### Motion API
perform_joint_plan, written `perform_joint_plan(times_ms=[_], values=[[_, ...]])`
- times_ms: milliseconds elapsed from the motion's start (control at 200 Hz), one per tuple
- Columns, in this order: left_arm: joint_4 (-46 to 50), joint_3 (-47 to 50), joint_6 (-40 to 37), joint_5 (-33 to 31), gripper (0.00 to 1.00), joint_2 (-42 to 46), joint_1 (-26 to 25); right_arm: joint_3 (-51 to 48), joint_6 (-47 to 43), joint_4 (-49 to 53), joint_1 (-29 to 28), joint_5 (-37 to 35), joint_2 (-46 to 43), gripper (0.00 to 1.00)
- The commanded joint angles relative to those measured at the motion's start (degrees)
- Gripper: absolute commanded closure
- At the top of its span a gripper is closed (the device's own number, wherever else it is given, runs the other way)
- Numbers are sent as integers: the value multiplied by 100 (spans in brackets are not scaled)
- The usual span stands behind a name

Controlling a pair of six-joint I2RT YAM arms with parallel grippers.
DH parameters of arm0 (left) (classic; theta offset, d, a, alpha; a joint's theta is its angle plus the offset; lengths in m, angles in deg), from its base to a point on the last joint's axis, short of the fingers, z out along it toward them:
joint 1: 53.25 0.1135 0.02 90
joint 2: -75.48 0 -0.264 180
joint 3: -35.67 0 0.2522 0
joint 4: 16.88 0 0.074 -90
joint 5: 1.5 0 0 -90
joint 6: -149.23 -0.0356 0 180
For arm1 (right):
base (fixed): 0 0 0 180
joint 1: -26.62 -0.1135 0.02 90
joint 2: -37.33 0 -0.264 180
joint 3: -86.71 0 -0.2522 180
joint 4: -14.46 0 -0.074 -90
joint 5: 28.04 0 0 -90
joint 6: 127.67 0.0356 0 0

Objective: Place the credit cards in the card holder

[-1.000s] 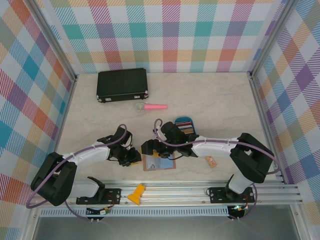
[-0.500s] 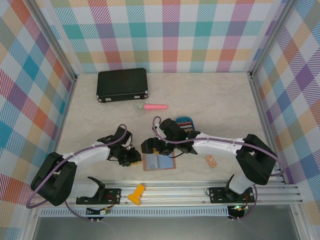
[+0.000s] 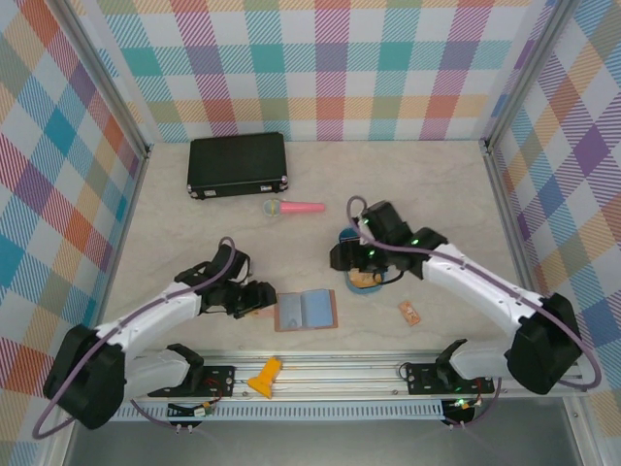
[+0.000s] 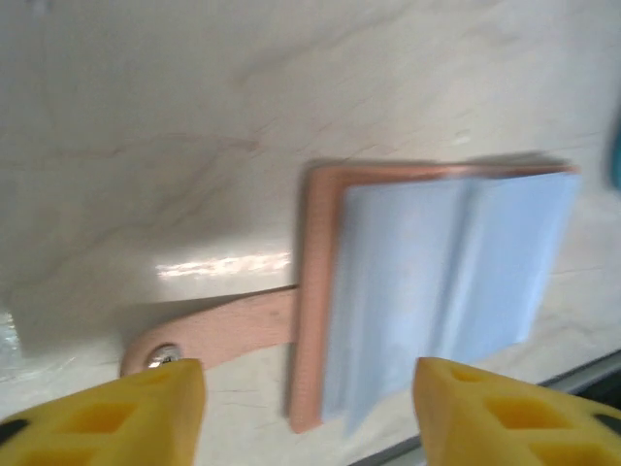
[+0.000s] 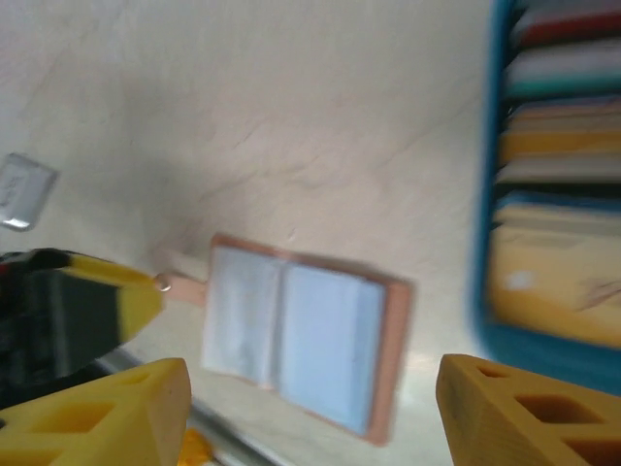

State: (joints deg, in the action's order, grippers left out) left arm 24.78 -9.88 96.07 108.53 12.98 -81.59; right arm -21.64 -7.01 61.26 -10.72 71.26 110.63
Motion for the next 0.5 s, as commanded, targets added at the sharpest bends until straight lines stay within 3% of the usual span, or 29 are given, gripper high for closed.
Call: perform_joint_plan(times_ms=[0, 110, 180, 225, 285, 400, 495], values=[[270, -369, -162, -115, 34, 604, 37, 548, -1894, 841, 505, -228, -288, 33], [486, -779, -450, -148, 27, 1039, 75, 810, -3546, 937, 1179, 536, -262, 33], [599, -1033, -743, -56, 25, 1130, 162, 730, -5158, 854, 1346, 929, -285, 27], [651, -1188, -1008, 68, 23, 1073, 246, 639, -6648, 1097, 1405, 1463, -228, 25], [719, -1392, -1395, 207, 23, 909, 373, 450, -8109, 1106, 1396, 1453, -83, 22], [792, -1678, -2186, 617, 24, 528, 469, 785, -9403, 1340, 1410, 1353, 690, 23], [764, -1759, -2664, 926, 24, 269, 469, 677, -9781, 776, 1280, 1099, 1090, 22]])
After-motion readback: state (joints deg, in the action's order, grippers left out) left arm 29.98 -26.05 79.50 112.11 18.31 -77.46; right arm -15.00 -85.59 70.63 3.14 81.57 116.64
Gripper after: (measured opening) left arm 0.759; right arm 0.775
